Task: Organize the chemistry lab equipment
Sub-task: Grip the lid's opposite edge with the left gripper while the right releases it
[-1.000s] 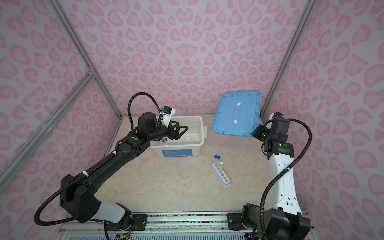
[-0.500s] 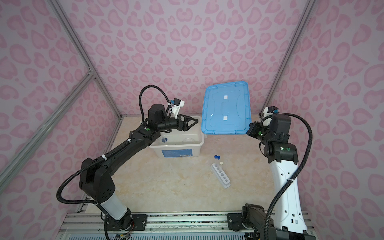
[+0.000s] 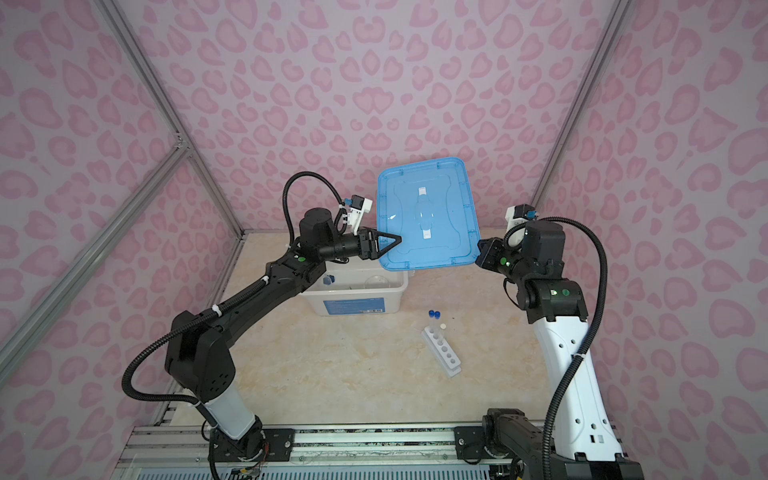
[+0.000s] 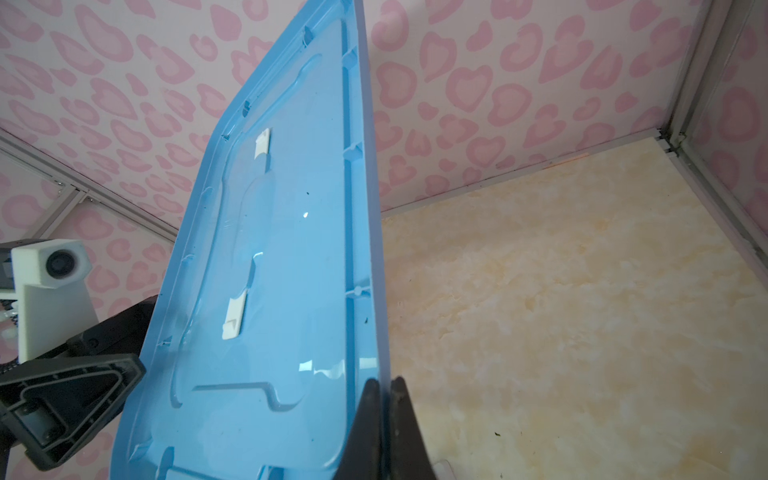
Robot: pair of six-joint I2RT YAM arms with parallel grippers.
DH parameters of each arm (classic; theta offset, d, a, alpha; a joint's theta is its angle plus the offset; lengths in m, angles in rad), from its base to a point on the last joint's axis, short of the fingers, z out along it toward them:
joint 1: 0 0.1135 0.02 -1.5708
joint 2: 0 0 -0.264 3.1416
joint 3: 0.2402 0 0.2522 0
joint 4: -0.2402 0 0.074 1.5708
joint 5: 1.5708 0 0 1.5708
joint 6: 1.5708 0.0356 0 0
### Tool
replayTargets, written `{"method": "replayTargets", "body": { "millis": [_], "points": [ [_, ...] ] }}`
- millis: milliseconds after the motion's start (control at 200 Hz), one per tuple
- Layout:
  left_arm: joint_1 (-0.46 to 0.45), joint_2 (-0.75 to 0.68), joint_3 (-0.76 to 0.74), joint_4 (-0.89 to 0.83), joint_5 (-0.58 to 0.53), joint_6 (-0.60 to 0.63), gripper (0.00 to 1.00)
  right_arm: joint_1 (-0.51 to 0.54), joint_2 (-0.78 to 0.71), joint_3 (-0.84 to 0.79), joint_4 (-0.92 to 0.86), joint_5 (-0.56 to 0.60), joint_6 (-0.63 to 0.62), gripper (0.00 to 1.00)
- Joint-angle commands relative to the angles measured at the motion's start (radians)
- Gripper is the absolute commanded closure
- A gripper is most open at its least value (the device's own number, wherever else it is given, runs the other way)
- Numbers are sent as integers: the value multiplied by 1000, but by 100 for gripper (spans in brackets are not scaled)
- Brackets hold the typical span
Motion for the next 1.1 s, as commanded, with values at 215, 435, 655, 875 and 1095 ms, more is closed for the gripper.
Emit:
{"method": "replayTargets", "body": {
  "millis": [215,435,655,875,1095],
  "points": [
    [-2,-31,14,73,18,-16,43,67,28,-30,76,85,-40,100],
    [0,-66,2,70,6,-10,54,89,36,-55,105,121,-57,100],
    [0,-96,-4,54,4,16,66,124,49,-91,150,139,-49,100],
    [3,-138,-23,43,-22,41,80,145,58,-107,184,149,-37,100],
    [9,-171,-37,26,-50,66,93,159,73,-104,197,149,-32,90]
  ]
}}
